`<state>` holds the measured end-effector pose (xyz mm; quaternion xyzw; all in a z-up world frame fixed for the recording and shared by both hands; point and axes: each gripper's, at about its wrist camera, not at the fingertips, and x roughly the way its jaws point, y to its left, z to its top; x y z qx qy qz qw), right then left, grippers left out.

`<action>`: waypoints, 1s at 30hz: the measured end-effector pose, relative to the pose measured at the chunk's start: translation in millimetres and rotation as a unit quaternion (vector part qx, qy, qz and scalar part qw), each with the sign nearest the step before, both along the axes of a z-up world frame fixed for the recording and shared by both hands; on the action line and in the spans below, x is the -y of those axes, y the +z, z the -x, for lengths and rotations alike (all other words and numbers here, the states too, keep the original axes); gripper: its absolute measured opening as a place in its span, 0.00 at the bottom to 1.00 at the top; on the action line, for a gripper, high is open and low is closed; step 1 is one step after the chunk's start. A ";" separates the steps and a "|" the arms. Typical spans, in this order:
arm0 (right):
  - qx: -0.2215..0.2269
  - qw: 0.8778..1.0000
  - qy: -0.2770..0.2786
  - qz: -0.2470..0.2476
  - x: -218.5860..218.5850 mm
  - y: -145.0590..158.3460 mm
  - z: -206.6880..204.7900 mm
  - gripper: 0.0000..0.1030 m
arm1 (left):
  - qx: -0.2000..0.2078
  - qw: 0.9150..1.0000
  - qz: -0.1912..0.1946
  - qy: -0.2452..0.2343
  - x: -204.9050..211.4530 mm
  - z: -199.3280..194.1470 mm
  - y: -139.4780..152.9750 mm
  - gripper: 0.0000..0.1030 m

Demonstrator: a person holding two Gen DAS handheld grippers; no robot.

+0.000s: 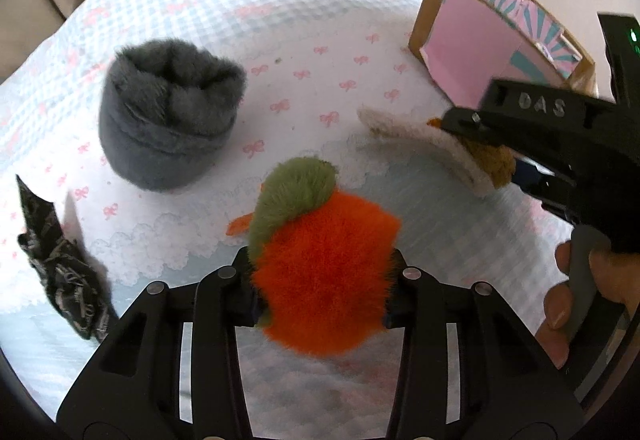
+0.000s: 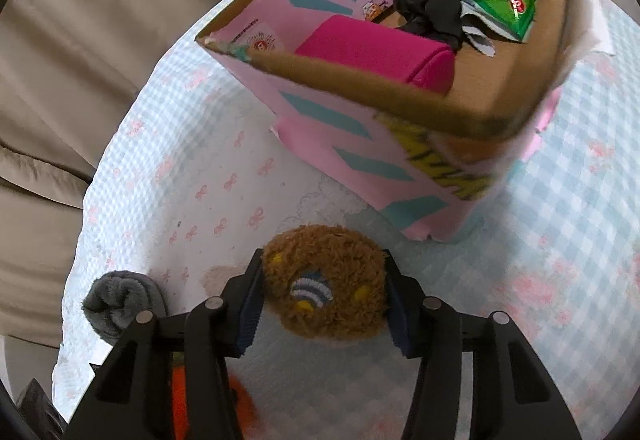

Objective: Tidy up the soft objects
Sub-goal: 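Carry pompom and brown plush over the box and open both tools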

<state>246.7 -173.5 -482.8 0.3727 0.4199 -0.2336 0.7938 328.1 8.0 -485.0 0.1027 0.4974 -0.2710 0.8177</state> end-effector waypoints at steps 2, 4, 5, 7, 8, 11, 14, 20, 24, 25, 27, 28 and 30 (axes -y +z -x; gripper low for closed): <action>0.001 1.000 -0.001 0.000 0.2 8.8 2.6 0.47 | 0.001 1.000 0.002 0.004 -1.7 0.0 8.0 0.36; 0.005 1.000 -0.002 -0.002 0.4 22.0 8.4 0.47 | 0.001 1.000 0.006 0.010 -4.5 -0.8 20.9 0.36; 0.007 1.000 -0.001 -0.003 -0.5 26.8 9.6 0.47 | 0.001 1.000 0.009 0.012 -5.7 -0.3 29.2 0.36; 0.012 1.000 0.001 -0.003 -2.0 41.5 13.6 0.47 | 0.005 1.000 0.013 0.016 -8.0 2.0 44.6 0.36; 0.016 1.000 0.004 -0.001 -3.1 51.7 15.1 0.47 | 0.009 1.000 0.015 0.017 -9.1 3.7 56.3 0.36; 0.029 0.999 0.012 0.003 -4.6 82.1 19.9 0.47 | 0.017 0.999 0.022 0.023 -10.9 9.3 84.5 0.36; 0.046 0.999 0.019 0.004 -5.3 114.8 24.4 0.47 | 0.024 0.999 0.033 0.031 -13.1 17.3 120.8 0.36; 0.078 0.996 0.038 0.020 5.6 192.5 45.5 0.47 | 0.041 0.997 0.050 0.040 -9.7 38.0 197.9 0.36; 0.089 0.994 0.045 0.038 29.6 242.0 55.4 0.47 | 0.044 0.996 0.066 0.047 -1.5 50.9 241.6 0.36; 0.090 0.994 0.047 0.042 34.3 250.8 56.9 0.47 | 0.048 0.995 0.067 0.047 1.4 54.1 249.5 0.36; 0.095 0.993 0.054 0.051 49.2 270.0 61.8 0.47 | 0.057 0.995 0.068 0.049 11.7 61.8 265.8 0.36; 0.094 0.992 0.060 0.056 58.7 279.5 63.6 0.47 | 0.060 0.994 0.070 0.052 15.9 64.3 271.6 0.36; 0.097 0.991 0.071 0.060 72.6 290.8 68.0 0.47 | 0.061 0.994 0.074 0.060 27.8 69.1 283.9 0.36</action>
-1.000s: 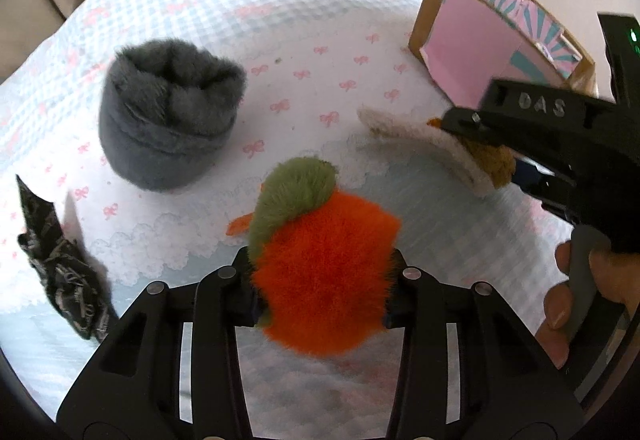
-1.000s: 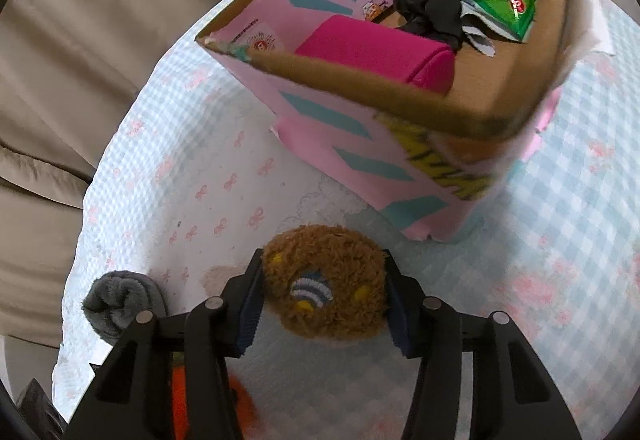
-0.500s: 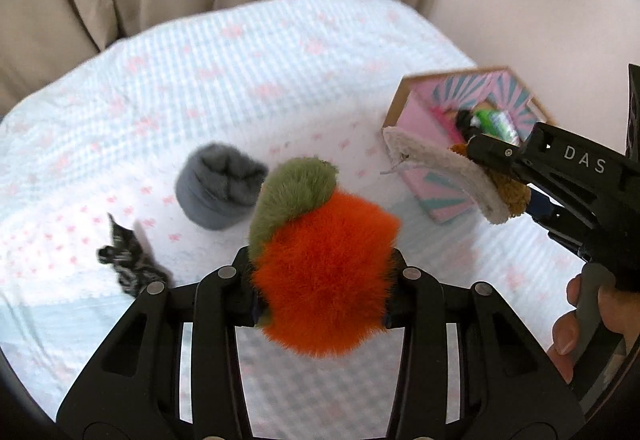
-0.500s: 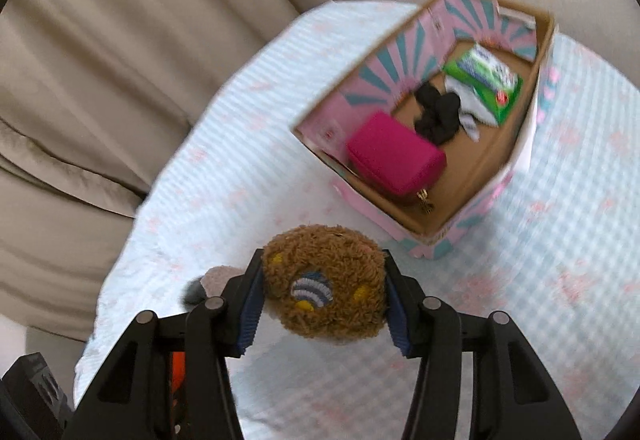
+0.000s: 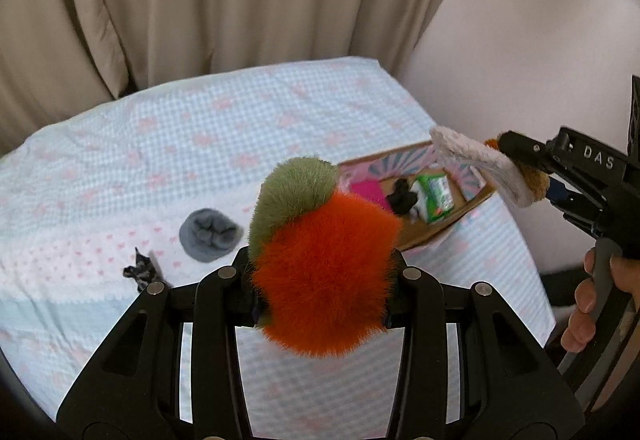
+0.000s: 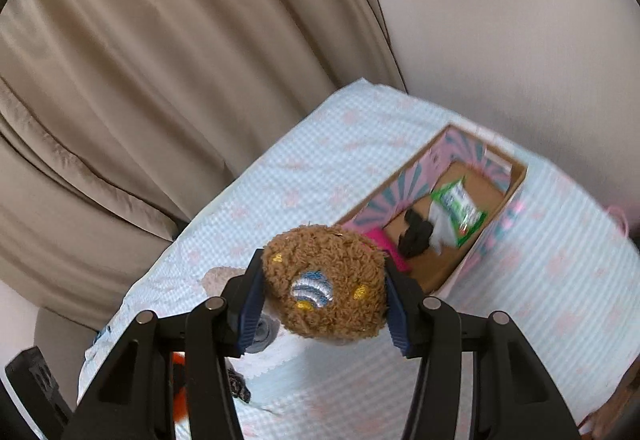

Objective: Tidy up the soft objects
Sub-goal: 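Carry pompom and brown plush over the box and open both tools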

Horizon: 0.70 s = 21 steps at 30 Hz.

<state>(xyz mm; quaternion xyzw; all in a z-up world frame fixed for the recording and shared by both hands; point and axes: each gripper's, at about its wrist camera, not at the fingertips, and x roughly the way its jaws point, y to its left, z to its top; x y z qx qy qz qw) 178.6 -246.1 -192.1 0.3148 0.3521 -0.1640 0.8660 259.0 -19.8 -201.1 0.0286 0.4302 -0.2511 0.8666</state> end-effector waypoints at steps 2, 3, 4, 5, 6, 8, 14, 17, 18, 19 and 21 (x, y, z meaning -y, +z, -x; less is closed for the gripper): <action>-0.002 1.000 0.015 0.006 17.1 11.2 2.4 0.47 | -0.002 1.000 0.008 0.012 13.5 3.9 10.5 0.36; -0.002 1.000 0.023 0.006 25.6 14.7 2.6 0.47 | -0.002 1.000 0.008 0.017 22.0 5.7 15.1 0.36; -0.003 0.999 0.032 0.006 34.8 17.3 1.9 0.47 | 0.000 1.000 0.006 0.025 31.5 7.0 19.4 0.36; -0.003 0.999 0.043 0.007 46.2 20.2 1.2 0.47 | 0.003 0.999 0.005 0.033 39.7 9.3 23.4 0.36; -0.004 0.999 0.054 0.008 55.3 21.7 -0.4 0.47 | 0.005 0.999 0.008 0.045 50.2 11.6 27.3 0.36; -0.009 0.997 0.078 0.011 75.6 22.1 -5.3 0.47 | 0.004 0.998 0.016 0.064 67.0 13.3 30.2 0.36; -0.030 0.991 0.130 0.015 132.6 7.3 -24.8 0.47 | -0.016 0.994 0.021 0.108 129.2 4.8 16.2 0.36; -0.041 0.988 0.145 0.013 159.6 -7.7 -38.3 0.47 | -0.028 0.993 0.012 0.111 156.3 -4.6 0.1 0.36; -0.045 0.988 0.149 0.014 167.6 -13.6 -43.2 0.47 | -0.032 0.994 0.005 0.109 168.8 -9.4 -8.6 0.36; -0.048 0.987 0.151 0.015 174.0 -19.8 -48.0 0.47 | -0.036 0.994 0.000 0.107 178.1 -13.3 -15.1 0.36; -0.058 0.985 0.159 0.017 187.0 -35.7 -59.5 0.47 | -0.048 0.994 -0.012 0.101 198.9 -23.8 -31.7 0.36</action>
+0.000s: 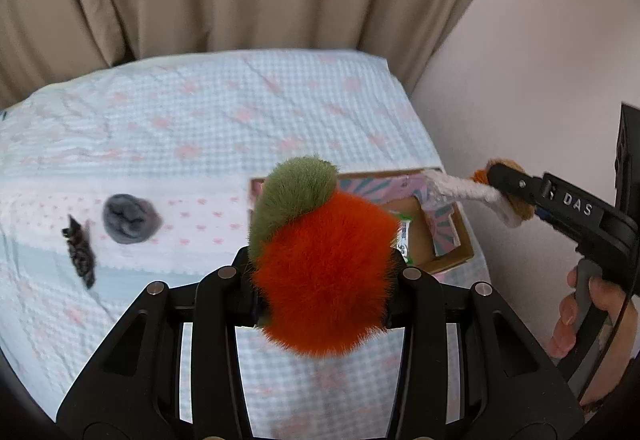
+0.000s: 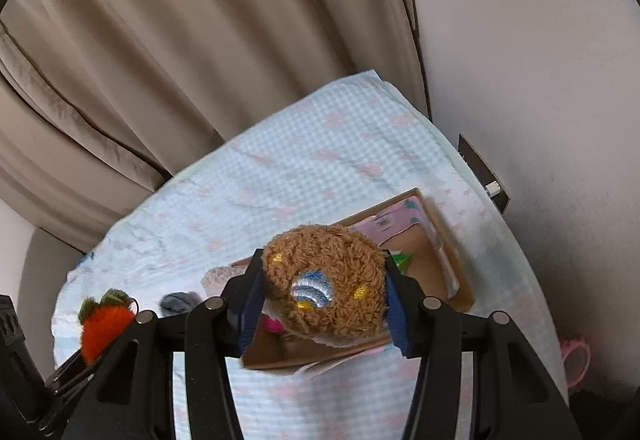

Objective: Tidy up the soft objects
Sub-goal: 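Carry pompom and brown plush over the box and open both tools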

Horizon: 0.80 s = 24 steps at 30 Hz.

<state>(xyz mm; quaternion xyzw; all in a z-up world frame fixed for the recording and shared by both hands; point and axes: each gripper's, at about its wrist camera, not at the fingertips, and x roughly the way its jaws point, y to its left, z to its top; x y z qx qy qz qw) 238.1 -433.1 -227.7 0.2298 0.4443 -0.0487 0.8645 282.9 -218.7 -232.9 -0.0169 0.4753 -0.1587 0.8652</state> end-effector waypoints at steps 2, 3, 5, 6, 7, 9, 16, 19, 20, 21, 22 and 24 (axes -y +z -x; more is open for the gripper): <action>-0.007 1.000 0.004 0.000 10.8 -16.1 -10.5 0.47 | -0.012 1.000 -0.009 -0.006 16.5 -8.7 -14.8 0.36; -0.012 1.000 0.007 0.000 15.5 -25.2 -16.1 0.47 | -0.020 1.000 -0.016 -0.011 27.8 -15.3 -26.0 0.36; -0.021 1.000 0.009 -0.002 22.3 -42.6 -27.9 0.47 | -0.033 0.999 -0.025 -0.019 44.6 -26.4 -45.5 0.36; -0.026 1.000 0.011 -0.007 25.8 -53.2 -34.7 0.47 | -0.039 0.999 -0.028 -0.021 49.5 -30.7 -54.1 0.36; -0.032 0.999 0.014 -0.009 28.8 -63.1 -41.1 0.47 | -0.047 0.998 -0.031 -0.023 56.9 -36.4 -65.0 0.36; -0.040 0.999 0.017 -0.010 32.2 -78.3 -50.6 0.47 | -0.062 0.997 -0.034 -0.025 68.8 -46.4 -84.9 0.36; -0.069 0.997 0.026 -0.018 38.8 -127.0 -78.8 0.47 | -0.110 0.992 -0.059 -0.030 90.5 -68.7 -141.5 0.36; -0.079 0.996 0.027 -0.028 40.1 -138.9 -86.0 0.50 | -0.129 0.989 -0.062 -0.034 95.1 -72.6 -155.0 0.36; -0.083 0.996 0.026 -0.031 40.7 -142.6 -88.4 0.52 | -0.129 0.989 -0.066 -0.037 96.8 -72.8 -156.0 0.41; -0.086 0.995 0.028 -0.037 40.7 -145.4 -90.4 0.56 | -0.125 0.989 -0.068 -0.041 98.9 -71.6 -154.7 0.56; -0.093 0.994 0.032 -0.047 40.0 -148.8 -93.0 0.59 | -0.123 0.989 -0.071 -0.043 98.8 -70.8 -153.1 0.70; -0.107 0.992 0.037 -0.056 39.5 -155.1 -95.3 0.89 | -0.114 0.989 -0.083 -0.037 97.0 -67.2 -149.2 1.00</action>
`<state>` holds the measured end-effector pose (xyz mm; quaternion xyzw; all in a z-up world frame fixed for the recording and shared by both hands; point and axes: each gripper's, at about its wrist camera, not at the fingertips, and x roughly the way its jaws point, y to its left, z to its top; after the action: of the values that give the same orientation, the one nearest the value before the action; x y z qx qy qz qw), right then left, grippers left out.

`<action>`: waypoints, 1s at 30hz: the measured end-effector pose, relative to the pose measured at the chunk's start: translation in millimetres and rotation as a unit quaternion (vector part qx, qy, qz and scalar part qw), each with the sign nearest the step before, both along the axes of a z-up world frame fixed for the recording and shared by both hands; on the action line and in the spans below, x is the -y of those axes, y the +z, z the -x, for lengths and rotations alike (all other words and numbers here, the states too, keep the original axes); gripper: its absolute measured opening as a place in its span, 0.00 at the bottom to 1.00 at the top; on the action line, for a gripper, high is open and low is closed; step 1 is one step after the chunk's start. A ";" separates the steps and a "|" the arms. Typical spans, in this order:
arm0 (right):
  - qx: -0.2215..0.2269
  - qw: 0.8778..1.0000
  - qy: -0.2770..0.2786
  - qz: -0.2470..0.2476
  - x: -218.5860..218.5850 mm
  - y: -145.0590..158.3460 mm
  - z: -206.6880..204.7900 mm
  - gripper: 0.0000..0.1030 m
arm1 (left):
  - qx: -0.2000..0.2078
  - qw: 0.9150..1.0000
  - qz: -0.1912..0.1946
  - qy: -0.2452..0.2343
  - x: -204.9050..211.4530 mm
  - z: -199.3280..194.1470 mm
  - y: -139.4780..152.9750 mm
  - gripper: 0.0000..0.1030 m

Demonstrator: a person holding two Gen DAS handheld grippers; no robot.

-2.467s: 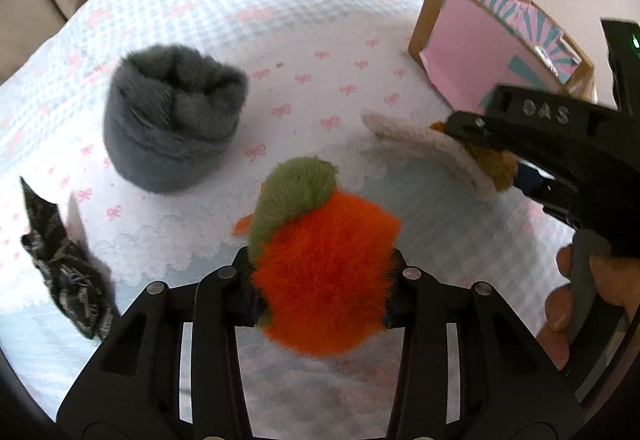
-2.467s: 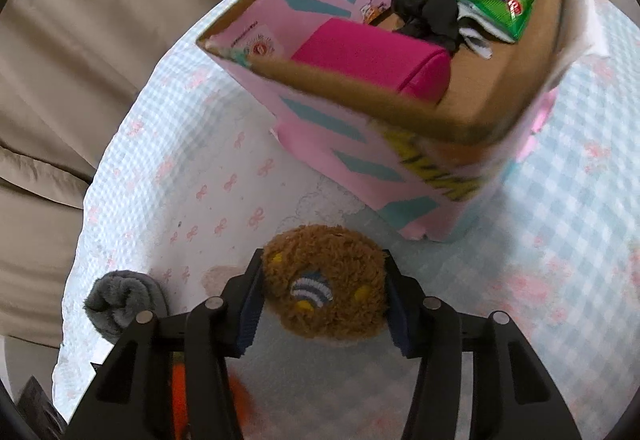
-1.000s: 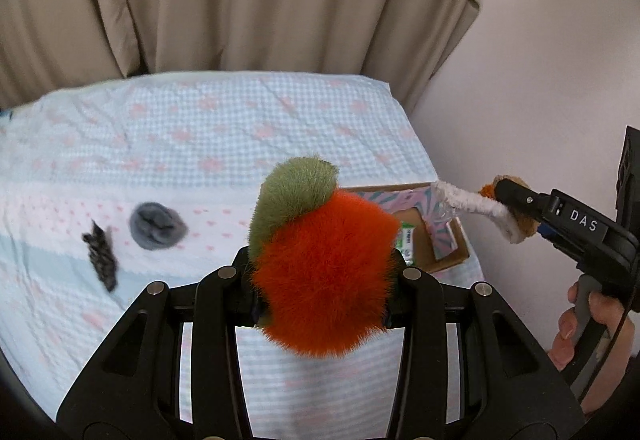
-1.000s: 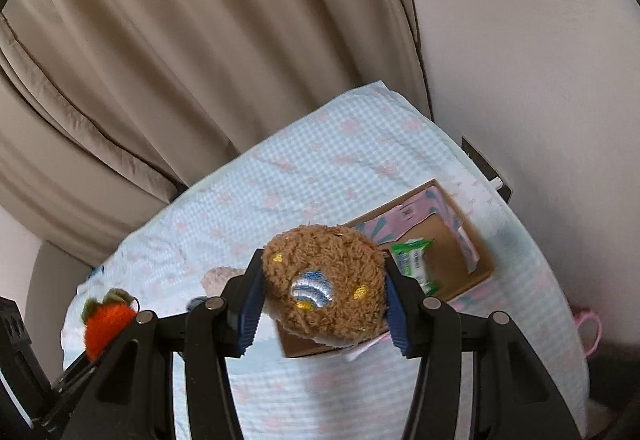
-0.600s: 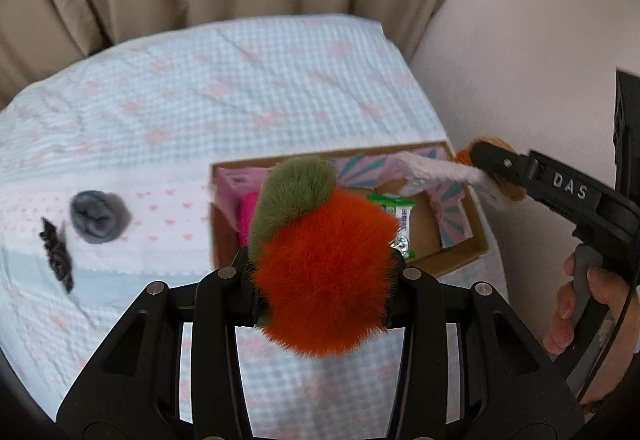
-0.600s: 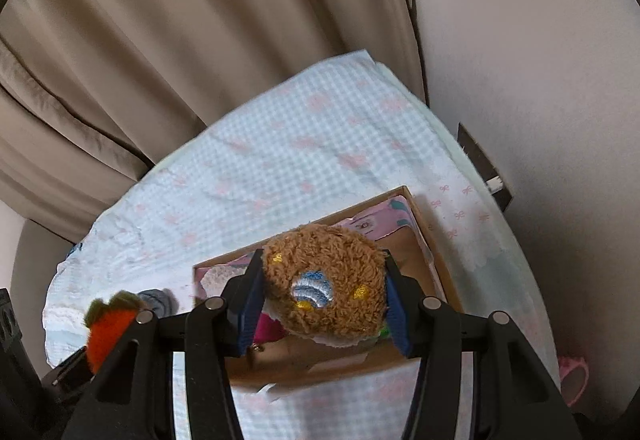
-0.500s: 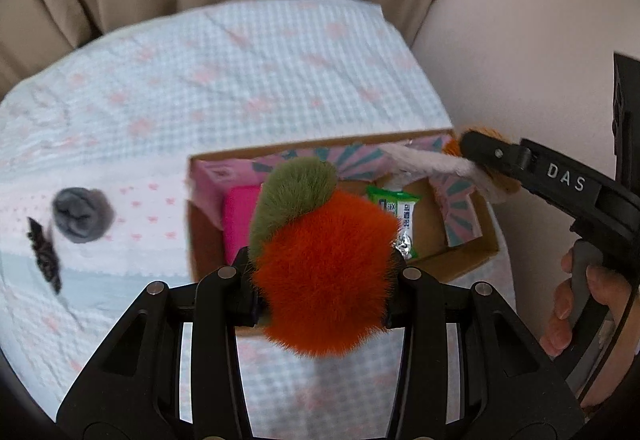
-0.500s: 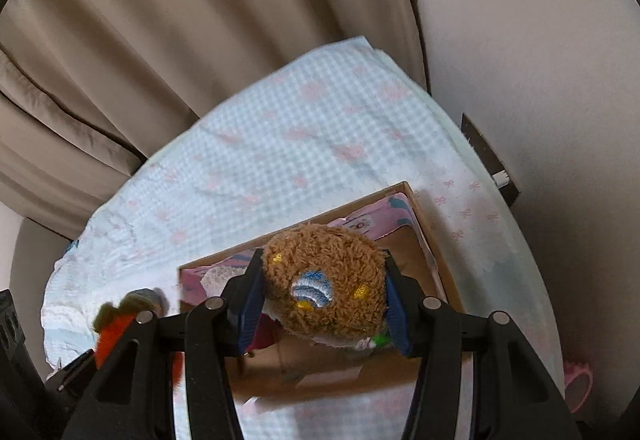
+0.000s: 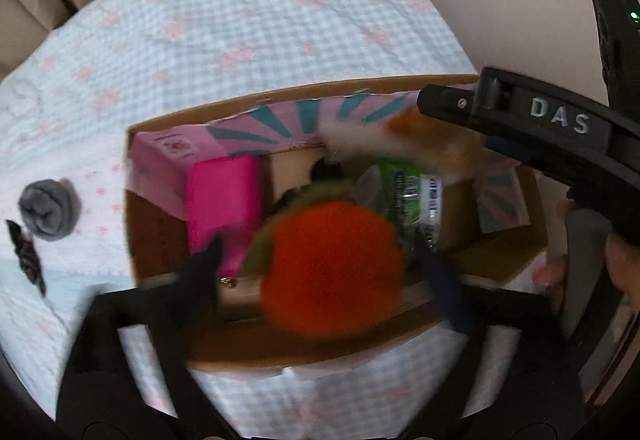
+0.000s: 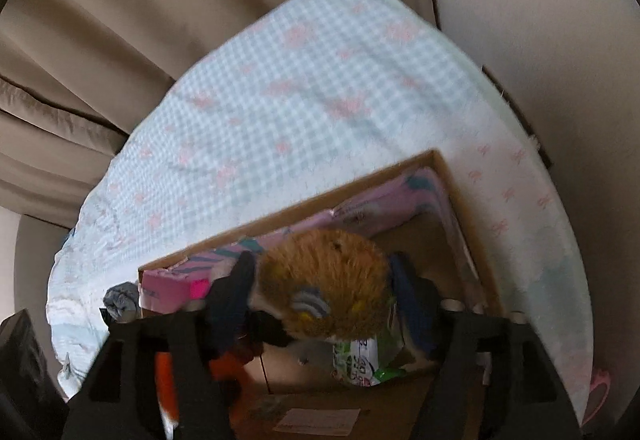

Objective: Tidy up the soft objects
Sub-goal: 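Carry pompom and brown plush over the box and open both tools, then withdraw both tools from the box toward the black cloth and grey cloth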

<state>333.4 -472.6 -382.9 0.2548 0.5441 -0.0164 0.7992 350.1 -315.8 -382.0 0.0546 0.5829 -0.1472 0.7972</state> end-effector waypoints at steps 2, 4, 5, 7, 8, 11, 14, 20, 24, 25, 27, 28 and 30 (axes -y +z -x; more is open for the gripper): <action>0.008 1.000 0.002 -0.003 0.8 0.9 3.1 1.00 | -0.007 1.000 0.006 0.004 -6.8 2.2 0.1 1.00; 0.013 1.000 0.002 -0.006 1.0 4.0 6.8 0.99 | -0.018 1.000 0.010 0.014 -15.9 4.8 0.0 1.00; 0.015 1.000 0.002 -0.008 1.4 5.7 8.8 1.00 | -0.017 1.000 0.011 0.017 -19.1 6.4 1.1 1.00; 0.019 1.000 0.005 -0.006 -0.5 9.2 11.2 1.00 | -0.017 0.999 0.017 0.024 -25.3 10.0 6.3 1.00; 0.021 1.000 0.007 -0.003 -1.7 11.2 12.3 1.00 | -0.016 0.999 0.018 0.026 -27.4 11.5 8.3 1.00; 0.028 1.000 0.012 0.001 -5.3 19.8 15.9 0.99 | -0.008 0.999 0.022 0.030 -33.2 18.7 20.6 1.00; 0.038 0.999 0.015 0.005 -8.3 31.8 20.3 0.99 | -0.002 0.999 0.032 0.033 -37.4 25.5 32.8 1.00; 0.052 0.998 0.025 0.017 -18.9 64.6 33.1 1.00 | 0.015 0.998 0.047 0.046 -51.3 39.5 64.2 1.00; 0.066 0.996 0.040 0.034 -28.9 96.0 48.0 1.00 | 0.038 0.997 0.048 0.046 -63.0 54.6 95.7 1.00; 0.069 0.996 0.044 0.038 -31.4 103.1 51.9 1.00 | 0.044 0.997 0.050 0.047 -67.4 59.3 104.7 1.00; 0.081 0.994 0.057 0.054 -40.9 126.0 63.5 1.00 | 0.055 0.995 0.061 0.053 -78.5 69.5 123.9 1.00; 0.086 0.993 0.061 0.059 -43.6 132.8 67.4 1.00 | 0.060 0.995 0.065 0.056 -83.6 74.0 131.8 1.00; 0.098 0.990 0.074 0.075 -54.1 154.1 78.4 1.00 | 0.074 0.993 0.070 0.064 -98.4 86.2 152.8 1.00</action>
<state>254.9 -418.5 -228.8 0.1538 0.4779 0.0272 0.8644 263.9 -217.3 -229.3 -0.0281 0.5129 -0.1316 0.8478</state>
